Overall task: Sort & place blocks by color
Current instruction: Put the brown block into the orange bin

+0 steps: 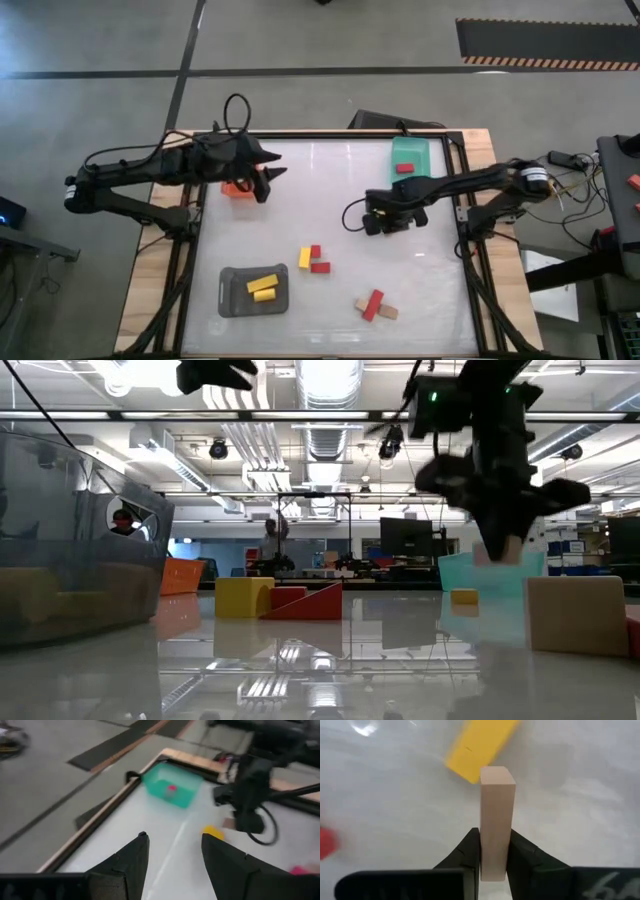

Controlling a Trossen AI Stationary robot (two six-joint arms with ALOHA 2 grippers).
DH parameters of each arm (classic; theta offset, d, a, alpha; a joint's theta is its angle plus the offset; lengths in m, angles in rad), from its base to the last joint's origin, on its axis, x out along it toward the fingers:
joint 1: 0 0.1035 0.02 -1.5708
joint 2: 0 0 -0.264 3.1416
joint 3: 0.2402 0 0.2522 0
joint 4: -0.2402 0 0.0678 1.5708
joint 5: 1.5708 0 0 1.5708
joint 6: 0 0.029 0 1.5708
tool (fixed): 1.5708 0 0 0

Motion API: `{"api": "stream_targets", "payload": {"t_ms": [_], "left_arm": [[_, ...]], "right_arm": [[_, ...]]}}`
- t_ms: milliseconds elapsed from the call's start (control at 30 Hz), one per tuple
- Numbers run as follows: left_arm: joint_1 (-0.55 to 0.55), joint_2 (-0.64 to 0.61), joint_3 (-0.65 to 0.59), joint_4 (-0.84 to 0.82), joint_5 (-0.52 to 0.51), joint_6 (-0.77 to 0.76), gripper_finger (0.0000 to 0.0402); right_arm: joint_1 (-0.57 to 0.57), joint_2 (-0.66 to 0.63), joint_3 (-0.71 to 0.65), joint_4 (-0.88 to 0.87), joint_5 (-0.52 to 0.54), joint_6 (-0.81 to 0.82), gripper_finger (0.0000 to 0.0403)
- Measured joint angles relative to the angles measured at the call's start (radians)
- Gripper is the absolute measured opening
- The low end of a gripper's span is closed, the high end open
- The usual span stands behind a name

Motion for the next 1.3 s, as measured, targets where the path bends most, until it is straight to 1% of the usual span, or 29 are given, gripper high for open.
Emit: {"api": "stream_targets", "payload": {"t_ms": [67,200,300,400,533,600,733,833,1000,1067,1200,1300], "left_arm": [[0.000,0.002,0.000,0.032,0.058,-0.002,0.0166],[0.000,0.004,-0.010,0.117,0.169,-0.003,0.0166],[0.000,0.015,-0.011,0.163,0.209,-0.003,0.0166],[0.000,0.028,-0.012,0.198,0.232,-0.022,0.0166],[0.000,0.057,-0.012,0.252,0.256,-0.070,0.0166],[-0.001,0.078,-0.012,0.280,0.286,-0.091,0.0166],[-0.001,0.125,-0.012,0.357,0.316,-0.135,0.0166],[-0.002,0.157,-0.012,0.428,0.321,-0.158,0.0166],[-0.002,0.216,-0.012,0.556,0.321,-0.161,0.0166],[-0.002,0.245,-0.012,0.623,0.321,-0.181,0.0166],[-0.002,0.320,-0.012,0.743,0.321,-0.186,0.0166],[-0.002,0.381,-0.013,0.833,0.321,-0.226,0.0166]], "right_arm": [[0.000,-0.063,0.000,0.015,0.049,-0.016,0.0048],[0.000,-0.190,0.000,0.096,0.152,-0.137,0.0050],[0.000,-0.274,0.000,0.217,0.217,-0.249,0.0050],[0.000,-0.329,0.000,0.374,0.255,-0.374,0.0051],[0.006,-0.354,0.000,0.637,0.251,-0.586,0.0052],[0.010,-0.347,0.000,0.762,0.250,-0.670,0.0052],[0.009,-0.323,0.001,0.928,0.249,-0.788,0.0052],[0.009,-0.309,0.001,0.973,0.245,-0.848,0.0053],[0.009,-0.308,0.001,0.969,0.238,-0.895,0.0053],[0.009,-0.309,0.001,0.969,0.219,-0.901,0.0053],[0.009,-0.310,0.001,0.968,0.215,-0.911,0.0053],[0.009,-0.310,0.001,0.967,0.213,-0.913,0.0053]]}}
